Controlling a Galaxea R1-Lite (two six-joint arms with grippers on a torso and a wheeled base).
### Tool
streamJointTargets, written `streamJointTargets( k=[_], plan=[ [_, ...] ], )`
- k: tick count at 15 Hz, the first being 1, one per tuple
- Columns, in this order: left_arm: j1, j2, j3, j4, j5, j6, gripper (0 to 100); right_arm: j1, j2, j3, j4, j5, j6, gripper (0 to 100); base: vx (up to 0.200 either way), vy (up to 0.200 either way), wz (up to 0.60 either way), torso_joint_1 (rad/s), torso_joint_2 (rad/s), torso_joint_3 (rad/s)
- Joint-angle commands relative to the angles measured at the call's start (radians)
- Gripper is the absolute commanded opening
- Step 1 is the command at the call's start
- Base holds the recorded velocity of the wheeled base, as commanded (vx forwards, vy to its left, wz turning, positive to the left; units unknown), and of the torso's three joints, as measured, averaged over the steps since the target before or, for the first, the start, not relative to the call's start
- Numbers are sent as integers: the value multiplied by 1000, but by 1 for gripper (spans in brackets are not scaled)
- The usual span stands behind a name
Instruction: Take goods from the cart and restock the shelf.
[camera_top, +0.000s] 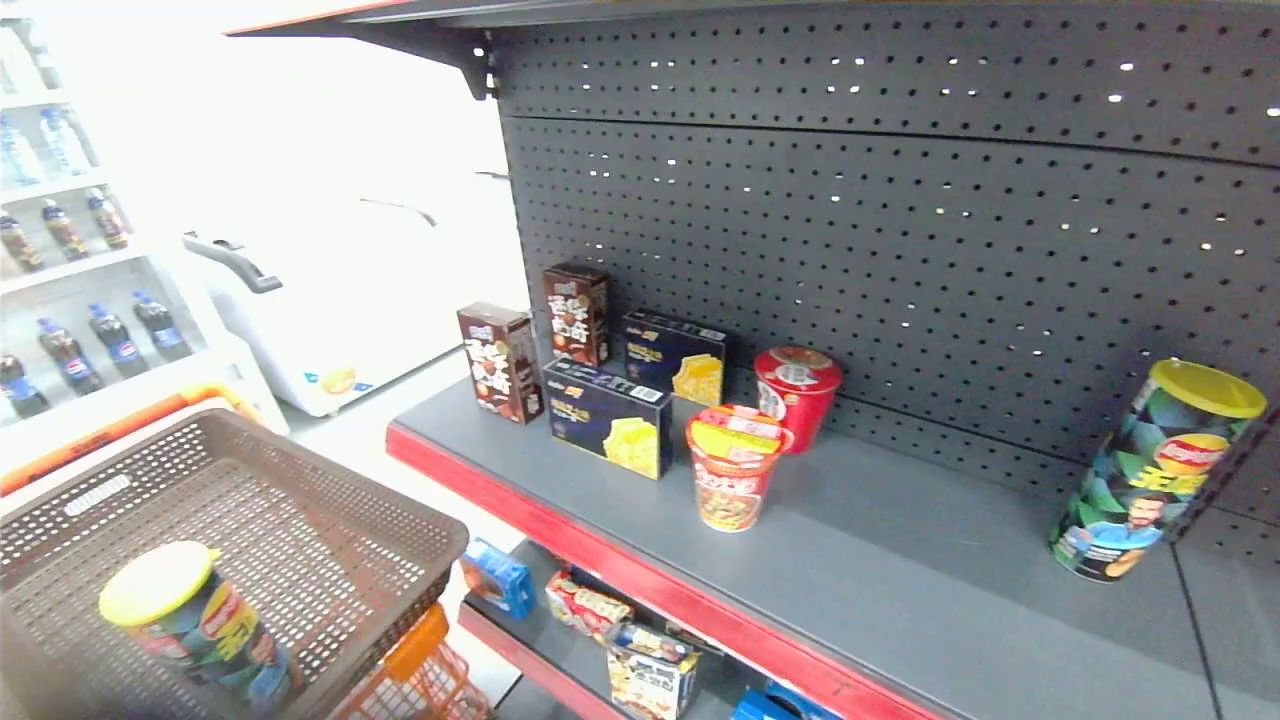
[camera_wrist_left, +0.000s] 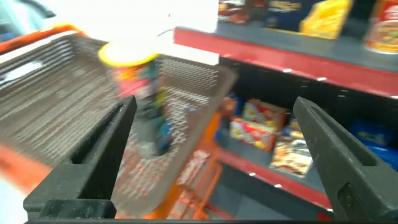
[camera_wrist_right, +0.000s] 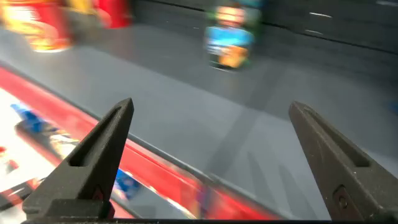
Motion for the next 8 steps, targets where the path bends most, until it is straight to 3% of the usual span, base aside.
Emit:
streamJointTargets(
  k=[1,5,8],
  plan=[
    [0,0,0,0,0,-1,100,0,1,0,0,0,0,100,0,0,600,2,2,7],
    [0,0,0,1,-7,5,100,0,1,0,0,-1,0,100,0,0,600,2,2,0],
    [0,0,0,0,0,-1,100,0,1,0,0,-1,-2,100,0,0,0,0,0,0]
  ],
)
